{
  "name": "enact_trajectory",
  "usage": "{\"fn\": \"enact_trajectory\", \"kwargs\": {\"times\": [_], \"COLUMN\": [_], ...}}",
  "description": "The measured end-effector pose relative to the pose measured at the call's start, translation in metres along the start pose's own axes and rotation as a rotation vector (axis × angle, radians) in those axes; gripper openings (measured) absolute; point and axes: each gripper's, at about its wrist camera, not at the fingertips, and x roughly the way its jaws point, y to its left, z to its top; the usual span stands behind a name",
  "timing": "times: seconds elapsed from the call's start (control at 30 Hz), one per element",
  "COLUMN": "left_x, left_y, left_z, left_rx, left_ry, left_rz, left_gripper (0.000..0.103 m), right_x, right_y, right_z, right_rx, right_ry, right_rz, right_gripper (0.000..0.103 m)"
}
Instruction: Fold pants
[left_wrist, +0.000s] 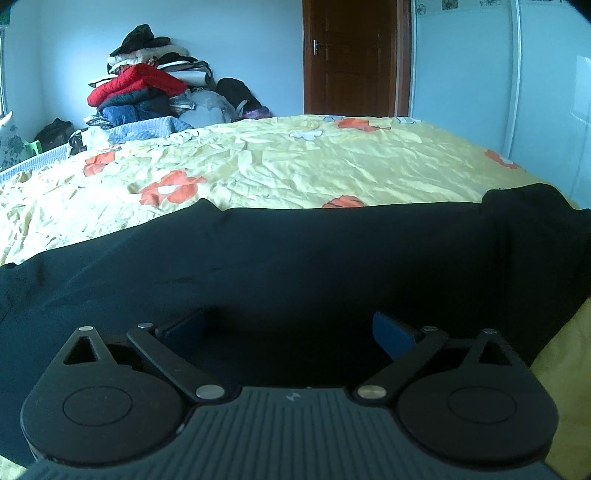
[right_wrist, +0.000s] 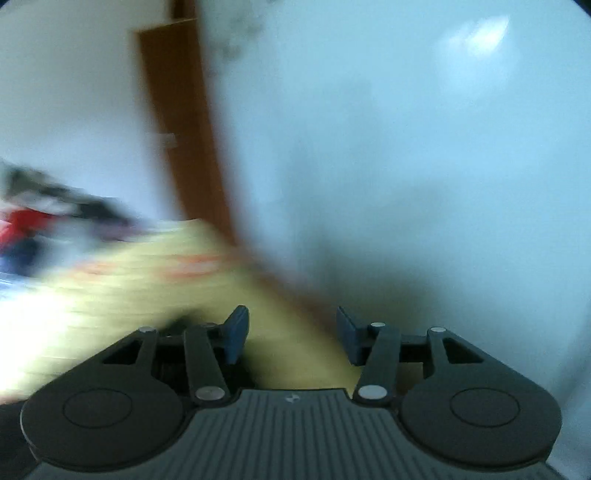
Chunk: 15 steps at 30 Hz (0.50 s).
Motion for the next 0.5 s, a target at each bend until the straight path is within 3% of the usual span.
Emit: {"fn": "enact_trajectory", "kwargs": {"times": [0.07, 0.2, 0.3, 0.5], "left_x": [0.000, 0.002, 0.003, 0.003], "left_y": [0.000, 0.002, 0.003, 0.003], "left_z": [0.000, -0.001, -0.001, -0.001], "left_rx": [-0.004, -0.014, -0.018, -0.021], "left_ry": [0.000, 0.006, 0.009, 0.010], "left_rz": [-0.002, -0.011, -0.016, -0.019], "left_gripper": [0.101, 0.103, 0.103, 0.103], "right_x": [0.018, 0.051, 0.065, 0.089], "right_y": [0.009, 0.006, 0.001, 0.003], "right_z": [-0.004, -0.020, -0.026, -0.021], "right_rx": [0.082, 0.250, 0.343, 0.480], "right_ry": [0.129, 0.250, 0.249, 0.227], "right_rz": [0.135, 0.167, 0.178, 0.281], "right_gripper": [0.056, 0.057, 0.057, 0.057]}}
